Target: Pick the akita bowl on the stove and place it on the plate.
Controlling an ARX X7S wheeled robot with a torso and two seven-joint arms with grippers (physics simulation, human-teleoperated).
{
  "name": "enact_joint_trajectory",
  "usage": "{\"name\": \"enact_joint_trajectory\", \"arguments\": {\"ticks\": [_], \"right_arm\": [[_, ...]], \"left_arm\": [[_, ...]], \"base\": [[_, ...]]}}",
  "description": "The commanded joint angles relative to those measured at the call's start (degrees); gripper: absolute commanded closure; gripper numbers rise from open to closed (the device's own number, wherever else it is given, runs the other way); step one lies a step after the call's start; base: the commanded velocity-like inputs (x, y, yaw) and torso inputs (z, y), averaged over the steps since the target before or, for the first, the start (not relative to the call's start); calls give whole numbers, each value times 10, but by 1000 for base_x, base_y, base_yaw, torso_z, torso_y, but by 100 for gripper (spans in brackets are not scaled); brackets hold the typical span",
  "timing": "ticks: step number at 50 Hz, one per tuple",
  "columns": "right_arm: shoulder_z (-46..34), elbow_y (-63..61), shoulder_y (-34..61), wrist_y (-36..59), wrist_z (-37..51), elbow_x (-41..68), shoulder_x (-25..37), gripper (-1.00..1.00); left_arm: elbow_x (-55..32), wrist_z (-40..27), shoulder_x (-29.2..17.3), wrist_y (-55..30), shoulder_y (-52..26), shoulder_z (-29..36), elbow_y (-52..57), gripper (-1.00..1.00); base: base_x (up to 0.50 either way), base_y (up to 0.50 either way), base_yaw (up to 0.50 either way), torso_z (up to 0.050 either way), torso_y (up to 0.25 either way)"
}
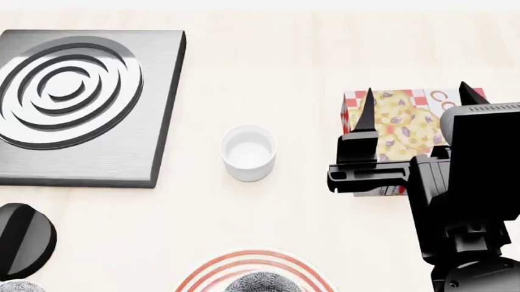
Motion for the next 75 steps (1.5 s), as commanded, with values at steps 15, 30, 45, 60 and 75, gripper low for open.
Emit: {"name": "enact_joint_trajectory", "arguments": {"ticks": [15,30,45,60,75], "right_arm": [[1,-1,0,3,4,10,0,-100],[0,1,-1,1,5,10,1,-100],[0,2,-2,-1,7,13,2,-100],[0,4,1,0,10,16,2,-100],[-3,5,0,-3,10,16,4,-100]], "left_arm": [[4,-10,3,-7,12,-15,8,-100],[-4,-10,6,-11,13,-45,18,-100],[-3,-12,14,-13,17,-47,18,-100],[-11,-25,31,-15,39,-103,29,-100],[-32,-41,34,-7,76,-186,34,-100]], "base": [[0,0,0,0,0],[0,0,0,0,0],[0,0,0,0,0],[0,0,0,0,0],[0,0,0,0,0]]}}
